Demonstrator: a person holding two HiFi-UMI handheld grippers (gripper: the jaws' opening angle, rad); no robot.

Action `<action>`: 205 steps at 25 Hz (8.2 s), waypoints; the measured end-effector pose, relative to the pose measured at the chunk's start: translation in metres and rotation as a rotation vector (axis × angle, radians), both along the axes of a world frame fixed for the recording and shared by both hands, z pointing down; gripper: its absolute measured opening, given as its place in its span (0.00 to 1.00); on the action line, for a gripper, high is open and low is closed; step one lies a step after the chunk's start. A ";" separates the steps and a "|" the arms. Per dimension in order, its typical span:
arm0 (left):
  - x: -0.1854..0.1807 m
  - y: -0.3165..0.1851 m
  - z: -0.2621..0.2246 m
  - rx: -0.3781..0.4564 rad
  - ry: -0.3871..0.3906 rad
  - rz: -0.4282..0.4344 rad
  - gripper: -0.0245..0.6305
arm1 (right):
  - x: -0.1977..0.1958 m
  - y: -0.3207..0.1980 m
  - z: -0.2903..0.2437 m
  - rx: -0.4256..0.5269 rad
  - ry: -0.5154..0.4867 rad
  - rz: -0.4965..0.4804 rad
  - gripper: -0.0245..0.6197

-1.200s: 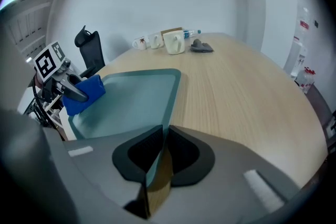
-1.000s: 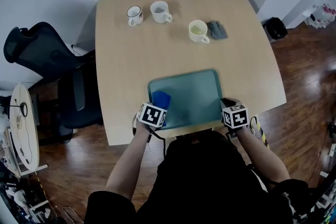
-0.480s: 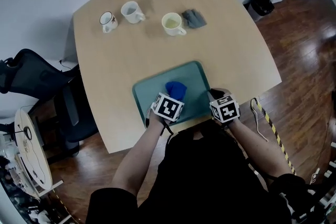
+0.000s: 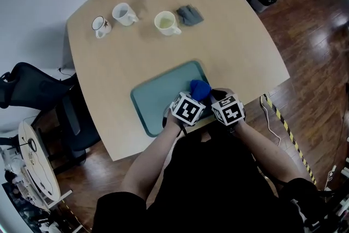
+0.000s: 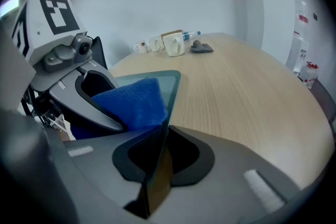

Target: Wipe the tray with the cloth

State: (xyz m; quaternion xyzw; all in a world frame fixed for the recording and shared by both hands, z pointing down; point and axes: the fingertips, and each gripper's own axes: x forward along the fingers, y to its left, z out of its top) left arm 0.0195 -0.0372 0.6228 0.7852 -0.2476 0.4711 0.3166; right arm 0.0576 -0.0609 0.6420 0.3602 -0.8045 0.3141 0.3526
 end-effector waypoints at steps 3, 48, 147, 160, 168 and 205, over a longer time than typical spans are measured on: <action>-0.033 0.010 -0.002 -0.021 0.003 -0.086 0.27 | 0.004 -0.001 0.003 -0.004 0.001 -0.002 0.10; -0.167 0.071 0.010 0.022 -0.184 -0.237 0.27 | 0.018 0.052 -0.009 -0.281 -0.189 -0.004 0.11; -0.040 0.064 0.010 0.305 -0.240 0.748 0.26 | 0.019 0.058 0.000 -0.275 -0.095 0.012 0.11; -0.120 -0.097 0.010 0.379 -0.481 0.611 0.26 | 0.018 0.053 -0.003 -0.239 -0.116 0.021 0.11; -0.104 -0.047 0.012 0.368 -0.408 0.602 0.25 | 0.021 0.053 0.002 -0.243 -0.108 0.036 0.11; -0.155 -0.011 0.010 0.307 -0.422 0.553 0.26 | 0.023 0.054 0.003 -0.251 -0.099 0.045 0.11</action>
